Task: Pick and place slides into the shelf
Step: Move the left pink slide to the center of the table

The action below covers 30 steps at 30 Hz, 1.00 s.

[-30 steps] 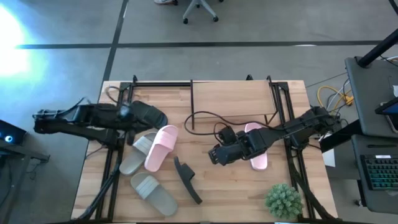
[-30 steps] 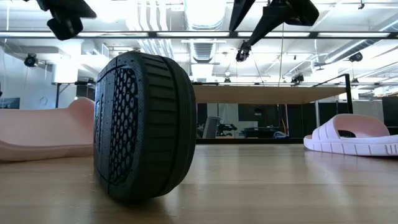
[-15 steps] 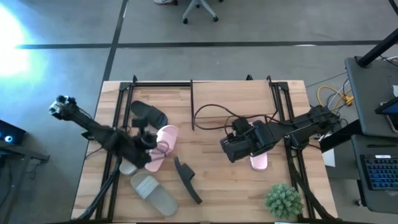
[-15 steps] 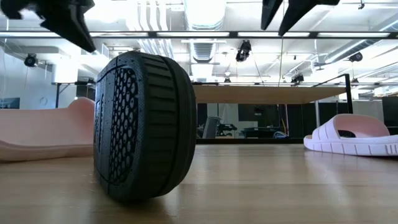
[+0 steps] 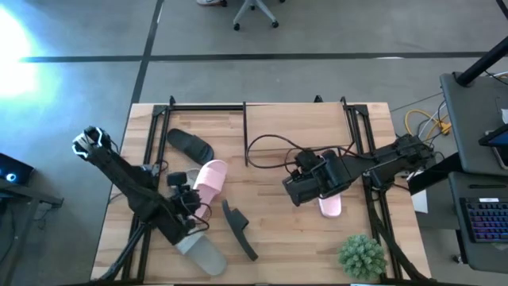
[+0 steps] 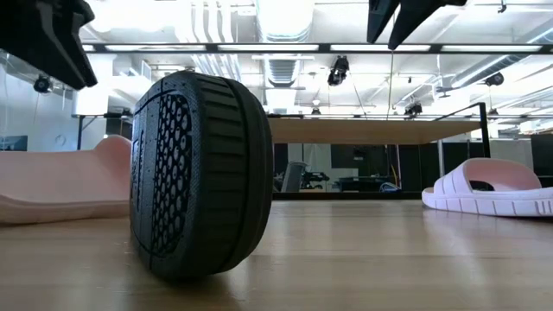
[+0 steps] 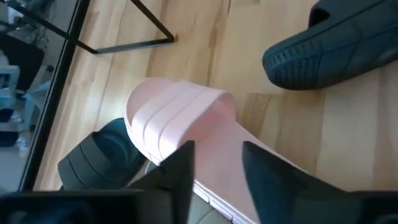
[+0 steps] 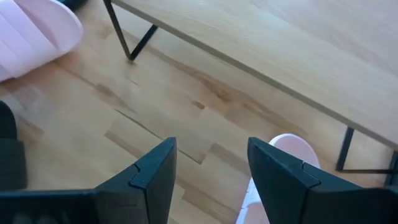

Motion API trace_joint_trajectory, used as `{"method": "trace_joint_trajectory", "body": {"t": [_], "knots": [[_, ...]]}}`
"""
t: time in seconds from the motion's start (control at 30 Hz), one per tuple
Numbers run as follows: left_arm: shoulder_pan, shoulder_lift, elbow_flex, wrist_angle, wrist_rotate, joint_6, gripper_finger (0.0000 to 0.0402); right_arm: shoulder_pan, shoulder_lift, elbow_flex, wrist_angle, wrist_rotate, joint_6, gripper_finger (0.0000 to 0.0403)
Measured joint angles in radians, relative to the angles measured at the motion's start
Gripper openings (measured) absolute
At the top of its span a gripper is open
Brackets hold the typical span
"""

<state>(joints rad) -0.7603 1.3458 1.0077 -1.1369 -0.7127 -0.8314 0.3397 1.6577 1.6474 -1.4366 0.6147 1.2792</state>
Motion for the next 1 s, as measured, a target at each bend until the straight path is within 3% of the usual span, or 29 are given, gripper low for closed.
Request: {"method": "trace_joint_trajectory", "body": {"t": [0.17, 0.4, 0.53, 0.83, 1.0], "knots": [[0.021, 0.090, -0.002, -0.037, -0.050, -0.024, 0.0183, 0.000, -0.009, 0.000, -0.005, -0.001, -0.026, 0.0190], [0.104, 0.171, -0.016, -0.082, -0.092, -0.105, 0.0186, 0.000, -0.054, 0.000, -0.033, 0.016, -0.033, 0.0190], [0.139, 0.185, -0.062, -0.034, -0.059, -0.105, 0.0186, 0.000, -0.077, 0.000, -0.052, 0.024, -0.025, 0.0190], [0.167, 0.079, -0.219, 0.071, -0.030, -0.105, 0.0186, 0.000, -0.084, -0.002, -0.058, 0.025, -0.016, 0.0190], [0.201, -0.004, -0.305, 0.233, -0.031, -0.029, 0.0186, 0.000, -0.084, -0.002, -0.057, 0.025, 0.004, 0.0189]]}}
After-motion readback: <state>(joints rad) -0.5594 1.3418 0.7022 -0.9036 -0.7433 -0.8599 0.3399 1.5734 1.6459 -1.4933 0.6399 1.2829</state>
